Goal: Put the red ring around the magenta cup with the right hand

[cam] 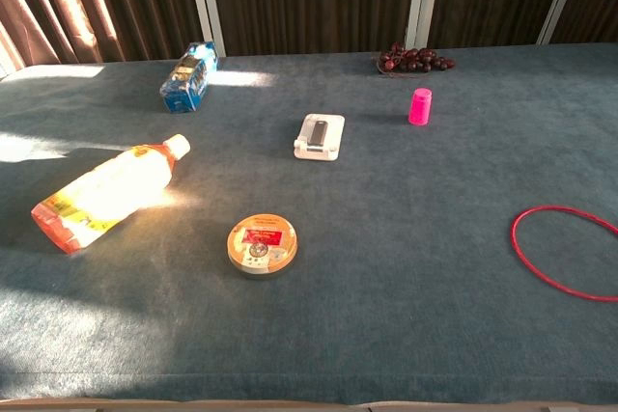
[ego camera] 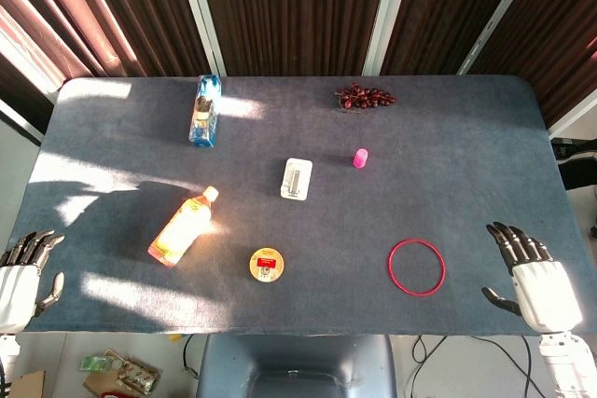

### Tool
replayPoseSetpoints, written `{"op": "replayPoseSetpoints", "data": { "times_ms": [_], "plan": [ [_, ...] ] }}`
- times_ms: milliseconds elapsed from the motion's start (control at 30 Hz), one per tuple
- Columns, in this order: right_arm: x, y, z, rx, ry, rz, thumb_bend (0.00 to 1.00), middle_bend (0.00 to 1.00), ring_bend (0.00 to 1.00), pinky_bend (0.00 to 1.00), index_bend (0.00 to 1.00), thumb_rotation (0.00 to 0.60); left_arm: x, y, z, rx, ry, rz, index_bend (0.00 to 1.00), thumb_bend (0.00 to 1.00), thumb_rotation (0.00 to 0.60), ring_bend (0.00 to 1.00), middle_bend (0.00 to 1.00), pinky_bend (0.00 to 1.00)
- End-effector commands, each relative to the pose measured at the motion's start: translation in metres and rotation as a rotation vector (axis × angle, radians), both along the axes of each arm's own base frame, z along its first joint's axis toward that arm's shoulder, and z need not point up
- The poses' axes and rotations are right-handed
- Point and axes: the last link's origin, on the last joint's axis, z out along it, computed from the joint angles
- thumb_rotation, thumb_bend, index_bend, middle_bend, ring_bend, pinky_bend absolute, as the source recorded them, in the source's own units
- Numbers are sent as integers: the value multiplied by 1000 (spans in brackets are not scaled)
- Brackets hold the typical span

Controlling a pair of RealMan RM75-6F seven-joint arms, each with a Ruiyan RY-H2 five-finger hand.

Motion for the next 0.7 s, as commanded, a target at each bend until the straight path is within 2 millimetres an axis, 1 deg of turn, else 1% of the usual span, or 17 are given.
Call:
{"op": "replayPoseSetpoints", "data": {
  "times_ms": [33,267,333,400,433,467,500,567,600,667,700],
  "plan": [
    [0,0,0,-1,-2,3,105,205,170,340,215,600,0,0,0,-2,0,2,207,462,600,106,145,257],
    [3,2,-3,34,-35,26,105,205,169,341,215,600,-1,-1,1,2,0,6,208,463,600,106,145,257],
    [4,3,-5,51,-51,41,105,217,194,368,223,600,-1,-1,1,2,-1,7,208,463,600,106,145,258],
    [6,6,-9,90,-87,65,105,304,302,455,264,600,0,-2,2,3,0,9,208,462,600,106,145,258],
    [6,7,-11,105,-98,74,105,384,390,525,308,600,0,-3,2,4,1,9,208,463,600,106,145,258],
    [6,8,-13,124,-106,79,105,462,471,610,356,600,0,-3,2,6,1,9,207,464,600,106,144,258],
    [6,9,-15,151,-114,82,105,508,517,675,384,600,0,-4,3,9,0,9,207,464,600,106,145,258],
    [7,10,-20,212,-129,82,105,621,625,868,435,600,1,-6,4,17,-1,7,208,464,600,106,145,258],
    [8,10,-22,240,-132,81,105,665,663,934,450,600,1,-6,4,20,-2,7,208,464,600,106,145,258],
    [11,9,-28,290,-135,84,105,737,732,990,483,600,1,-6,5,25,-1,11,208,464,600,106,145,258],
    [11,8,-30,304,-134,84,105,771,768,999,502,600,1,-6,5,26,0,13,208,464,600,106,145,258]
  ]
}}
